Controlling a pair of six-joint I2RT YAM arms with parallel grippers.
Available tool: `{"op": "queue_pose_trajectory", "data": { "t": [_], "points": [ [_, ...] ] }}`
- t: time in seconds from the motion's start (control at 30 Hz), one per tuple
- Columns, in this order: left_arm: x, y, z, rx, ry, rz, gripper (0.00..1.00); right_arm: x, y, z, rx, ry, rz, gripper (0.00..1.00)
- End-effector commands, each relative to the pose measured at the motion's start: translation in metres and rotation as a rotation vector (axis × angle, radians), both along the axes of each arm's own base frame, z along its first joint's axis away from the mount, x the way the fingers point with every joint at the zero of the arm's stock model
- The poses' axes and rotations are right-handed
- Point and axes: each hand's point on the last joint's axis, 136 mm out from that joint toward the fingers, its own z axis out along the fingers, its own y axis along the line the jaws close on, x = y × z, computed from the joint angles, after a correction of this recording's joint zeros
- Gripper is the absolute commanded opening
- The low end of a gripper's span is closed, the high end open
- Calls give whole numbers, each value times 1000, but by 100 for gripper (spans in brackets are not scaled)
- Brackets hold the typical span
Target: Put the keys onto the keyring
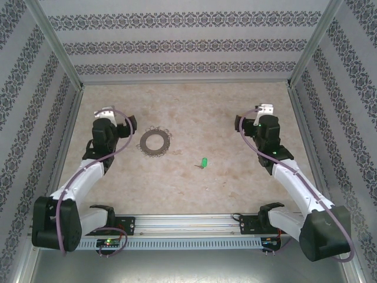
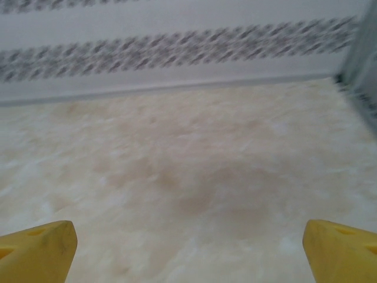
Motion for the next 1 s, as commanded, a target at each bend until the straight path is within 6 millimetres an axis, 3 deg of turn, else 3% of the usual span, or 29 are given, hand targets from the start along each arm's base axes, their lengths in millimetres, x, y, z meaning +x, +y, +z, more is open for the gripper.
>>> {"op": "queue_pose_trajectory", "data": {
  "t": [0.0, 0.17, 0.3, 0.47, 0.63, 0.77, 0.97],
  "points": [
    [-32, -42, -25, -223, 268, -166, 100, -24, 48, -34, 45, 189, 146, 98],
    [-21, -51, -38, -237, 344, -206, 100, -40, 108, -55, 63, 261, 288, 98],
    [0, -74, -63, -260, 438, -273, 100, -50, 135, -64, 91, 271, 342, 98],
    [17, -109, -102, -173, 548, -344, 100, -55, 142, -69, 97, 267, 372, 98],
    [18, -130, -140, -101, 639, -374, 100, -59, 140, -73, 87, 267, 383, 98],
    [8, -140, -162, -67, 699, -396, 100, -57, 135, -73, 62, 262, 379, 98],
    [-22, -145, -182, -35, 761, -420, 100, -59, 123, -57, 39, 230, 369, 98]
  ]
}}
